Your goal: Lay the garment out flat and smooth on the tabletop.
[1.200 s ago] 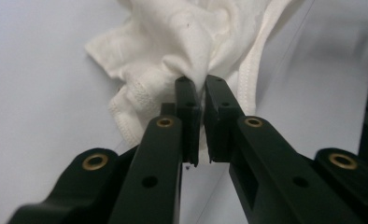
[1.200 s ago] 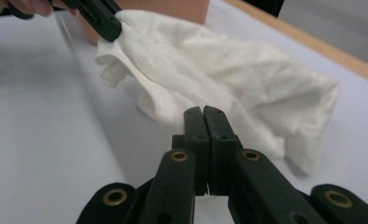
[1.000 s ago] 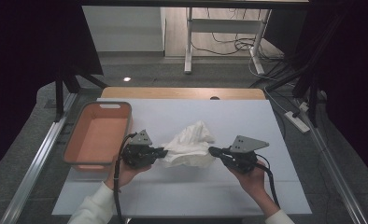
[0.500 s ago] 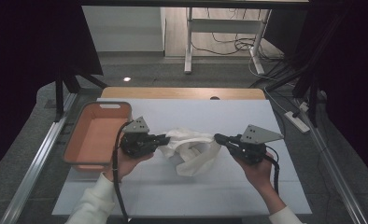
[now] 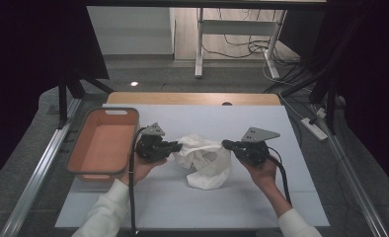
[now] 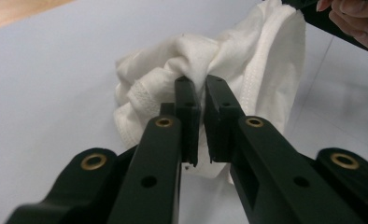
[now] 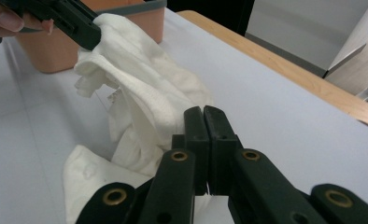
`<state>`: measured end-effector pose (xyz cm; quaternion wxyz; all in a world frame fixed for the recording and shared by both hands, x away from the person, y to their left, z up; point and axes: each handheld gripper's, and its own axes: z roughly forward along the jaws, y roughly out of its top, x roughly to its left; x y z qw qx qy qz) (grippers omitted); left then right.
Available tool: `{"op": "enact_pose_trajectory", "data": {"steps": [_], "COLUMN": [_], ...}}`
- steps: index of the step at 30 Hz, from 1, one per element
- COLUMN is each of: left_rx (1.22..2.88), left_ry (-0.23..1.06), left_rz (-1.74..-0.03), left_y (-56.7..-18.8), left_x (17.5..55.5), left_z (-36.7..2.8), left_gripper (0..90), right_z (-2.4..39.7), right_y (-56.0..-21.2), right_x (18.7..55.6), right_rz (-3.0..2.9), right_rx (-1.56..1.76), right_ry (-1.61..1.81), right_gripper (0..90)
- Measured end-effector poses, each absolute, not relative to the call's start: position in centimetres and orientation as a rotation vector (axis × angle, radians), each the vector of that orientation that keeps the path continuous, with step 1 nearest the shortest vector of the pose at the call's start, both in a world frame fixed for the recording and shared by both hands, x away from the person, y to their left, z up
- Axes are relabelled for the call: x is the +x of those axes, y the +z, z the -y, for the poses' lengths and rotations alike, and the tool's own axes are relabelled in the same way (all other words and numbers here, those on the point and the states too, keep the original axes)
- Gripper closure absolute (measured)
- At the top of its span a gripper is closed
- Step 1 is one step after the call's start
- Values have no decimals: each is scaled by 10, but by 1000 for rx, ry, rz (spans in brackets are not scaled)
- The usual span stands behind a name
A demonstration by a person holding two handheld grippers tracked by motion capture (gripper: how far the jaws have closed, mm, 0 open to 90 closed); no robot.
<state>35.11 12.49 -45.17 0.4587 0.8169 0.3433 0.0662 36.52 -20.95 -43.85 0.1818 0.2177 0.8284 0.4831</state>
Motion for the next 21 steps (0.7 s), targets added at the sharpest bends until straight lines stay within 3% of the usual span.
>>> {"op": "enact_pose_trajectory", "data": {"steps": [21], "left_rx": [1997], "left_ry": [132], "left_rz": [-883], "left_y": [-469], "left_x": [374], "left_z": [-118], "left_gripper": [808], "right_z": [202], "right_y": [-467], "right_x": [395], "right_rz": [-2404], "right_rx": [696], "right_ry": [1284], "right_gripper": [880]}}
